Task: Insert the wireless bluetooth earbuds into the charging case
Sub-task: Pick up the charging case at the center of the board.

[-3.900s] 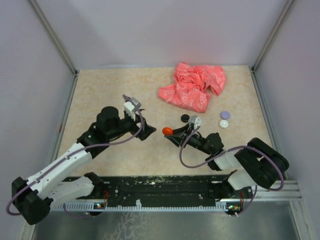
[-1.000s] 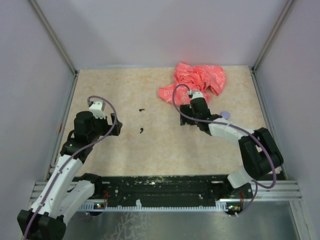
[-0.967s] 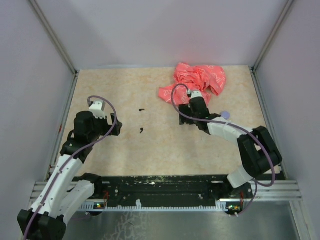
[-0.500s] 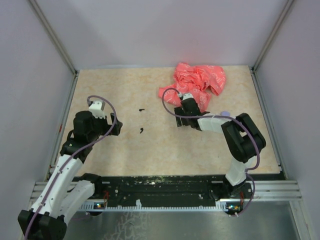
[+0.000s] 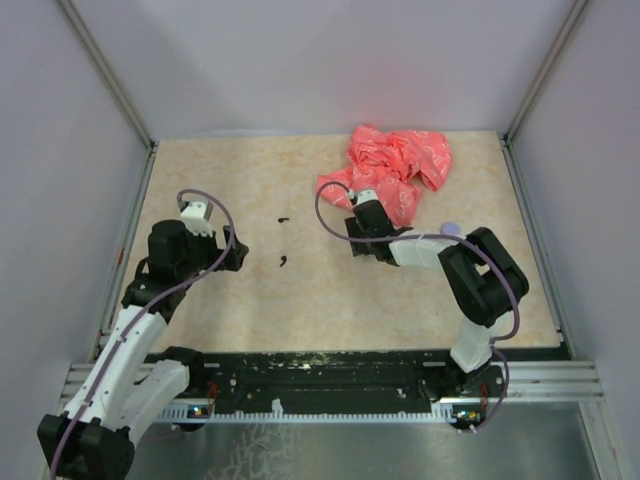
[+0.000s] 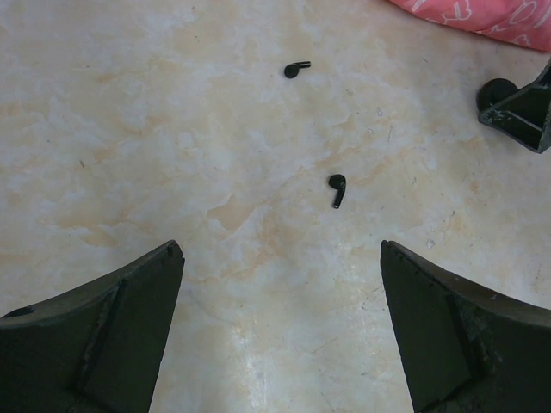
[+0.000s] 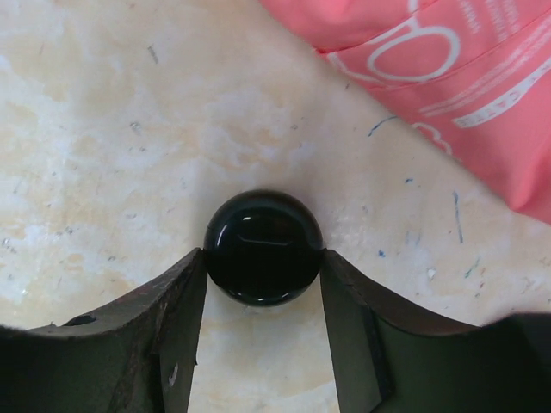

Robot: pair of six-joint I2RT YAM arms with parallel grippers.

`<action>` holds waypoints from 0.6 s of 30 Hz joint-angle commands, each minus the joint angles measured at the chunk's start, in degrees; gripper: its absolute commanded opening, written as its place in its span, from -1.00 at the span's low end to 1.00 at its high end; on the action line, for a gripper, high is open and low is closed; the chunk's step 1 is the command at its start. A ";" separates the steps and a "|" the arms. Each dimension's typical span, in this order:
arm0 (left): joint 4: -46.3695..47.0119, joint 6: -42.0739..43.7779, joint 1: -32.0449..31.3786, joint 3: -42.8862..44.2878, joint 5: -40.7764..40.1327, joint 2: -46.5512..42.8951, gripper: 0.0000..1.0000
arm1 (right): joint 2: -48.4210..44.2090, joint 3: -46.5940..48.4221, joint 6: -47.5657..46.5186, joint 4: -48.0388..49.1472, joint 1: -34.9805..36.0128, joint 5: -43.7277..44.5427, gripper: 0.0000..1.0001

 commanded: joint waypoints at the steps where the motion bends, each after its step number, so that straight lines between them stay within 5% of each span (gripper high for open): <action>1: 2.08 -0.70 0.60 -0.41 5.12 0.57 1.00 | -2.72 -2.32 -0.42 0.71 2.91 0.59 -0.02; 18: 11.99 -17.08 0.39 -2.40 26.99 6.35 0.92 | -12.38 -7.82 -1.50 12.88 15.43 -0.77 -0.33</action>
